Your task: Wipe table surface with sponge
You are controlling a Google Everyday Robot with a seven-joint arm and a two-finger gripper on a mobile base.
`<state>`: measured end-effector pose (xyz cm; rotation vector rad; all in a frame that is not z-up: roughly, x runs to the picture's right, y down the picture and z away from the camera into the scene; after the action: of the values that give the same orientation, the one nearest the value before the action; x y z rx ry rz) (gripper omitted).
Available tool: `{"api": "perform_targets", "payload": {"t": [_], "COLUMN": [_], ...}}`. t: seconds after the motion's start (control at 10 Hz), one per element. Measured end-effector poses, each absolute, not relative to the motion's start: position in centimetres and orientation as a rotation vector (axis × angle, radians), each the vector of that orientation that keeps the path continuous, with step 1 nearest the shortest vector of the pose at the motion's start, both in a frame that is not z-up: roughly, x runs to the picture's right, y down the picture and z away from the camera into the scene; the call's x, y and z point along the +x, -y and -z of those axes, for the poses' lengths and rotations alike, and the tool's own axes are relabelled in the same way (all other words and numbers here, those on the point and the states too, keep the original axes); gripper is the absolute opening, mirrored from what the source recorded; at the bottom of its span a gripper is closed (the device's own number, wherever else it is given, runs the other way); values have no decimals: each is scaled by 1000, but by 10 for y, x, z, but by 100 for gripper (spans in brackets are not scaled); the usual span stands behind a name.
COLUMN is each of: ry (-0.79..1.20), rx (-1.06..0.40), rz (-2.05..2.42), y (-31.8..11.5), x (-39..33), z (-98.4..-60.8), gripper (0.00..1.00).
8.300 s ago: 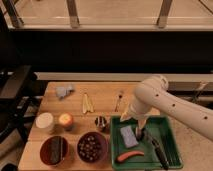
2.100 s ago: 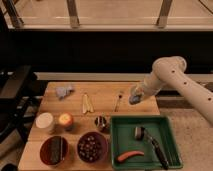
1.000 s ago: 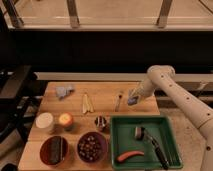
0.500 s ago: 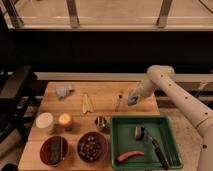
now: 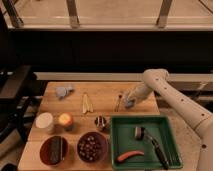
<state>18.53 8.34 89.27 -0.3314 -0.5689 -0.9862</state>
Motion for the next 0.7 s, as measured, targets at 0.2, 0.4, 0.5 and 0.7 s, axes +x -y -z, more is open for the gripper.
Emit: {"api": "perform_targets", "payload": {"t": [0.2, 0.4, 0.5, 0.7], "ry": [600, 634, 644, 629], "rx": [-339, -348, -358, -377], "rz": [973, 940, 928, 912], "y": [-91, -100, -104, -107], "x": [185, 189, 191, 202], "z": [-894, -896, -897, -898], "gripper": [0, 0, 0, 0]}}
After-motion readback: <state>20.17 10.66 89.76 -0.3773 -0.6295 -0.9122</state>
